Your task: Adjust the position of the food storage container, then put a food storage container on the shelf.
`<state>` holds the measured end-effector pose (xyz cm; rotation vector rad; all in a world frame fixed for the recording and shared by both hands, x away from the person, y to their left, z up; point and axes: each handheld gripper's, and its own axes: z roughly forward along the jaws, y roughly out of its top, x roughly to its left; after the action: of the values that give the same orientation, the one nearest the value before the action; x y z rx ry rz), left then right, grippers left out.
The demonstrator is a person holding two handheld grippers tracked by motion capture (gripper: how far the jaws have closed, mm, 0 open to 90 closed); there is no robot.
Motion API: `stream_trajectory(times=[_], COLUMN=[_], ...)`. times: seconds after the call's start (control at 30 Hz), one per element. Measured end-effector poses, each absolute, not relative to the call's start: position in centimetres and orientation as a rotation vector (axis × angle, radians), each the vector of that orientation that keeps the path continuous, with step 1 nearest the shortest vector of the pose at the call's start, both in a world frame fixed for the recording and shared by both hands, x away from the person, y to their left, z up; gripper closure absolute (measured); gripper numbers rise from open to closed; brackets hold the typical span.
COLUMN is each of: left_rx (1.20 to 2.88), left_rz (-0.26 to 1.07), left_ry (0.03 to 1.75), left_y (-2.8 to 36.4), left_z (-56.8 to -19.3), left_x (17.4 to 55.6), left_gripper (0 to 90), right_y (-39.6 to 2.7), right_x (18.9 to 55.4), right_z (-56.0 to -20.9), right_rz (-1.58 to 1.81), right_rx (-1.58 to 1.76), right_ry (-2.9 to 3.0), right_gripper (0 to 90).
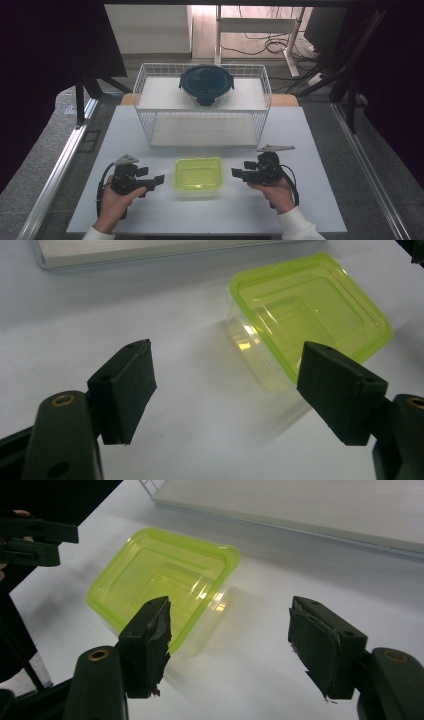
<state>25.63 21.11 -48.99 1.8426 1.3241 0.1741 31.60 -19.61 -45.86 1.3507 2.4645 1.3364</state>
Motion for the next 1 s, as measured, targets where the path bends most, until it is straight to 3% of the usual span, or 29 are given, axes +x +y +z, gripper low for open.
stream_trajectory(times=[0.57, 1.0], left_rx=[1.801, 1.776], left_rz=[0.133, 0.003], left_ry=[1.334, 1.354], left_y=[21.2, 19.7], left_z=[-48.4, -49.2], left_x=[25.7, 28.0], left_gripper=[21.4, 25.3], right_y=[-19.1, -18.3], right_x=[31.5, 33.0], right_z=[-46.4, -47.5], right_rz=[1.339, 1.367], right_rx=[1.364, 1.453], right_ry=[2.479, 2.536], right_gripper=[33.2, 37.4])
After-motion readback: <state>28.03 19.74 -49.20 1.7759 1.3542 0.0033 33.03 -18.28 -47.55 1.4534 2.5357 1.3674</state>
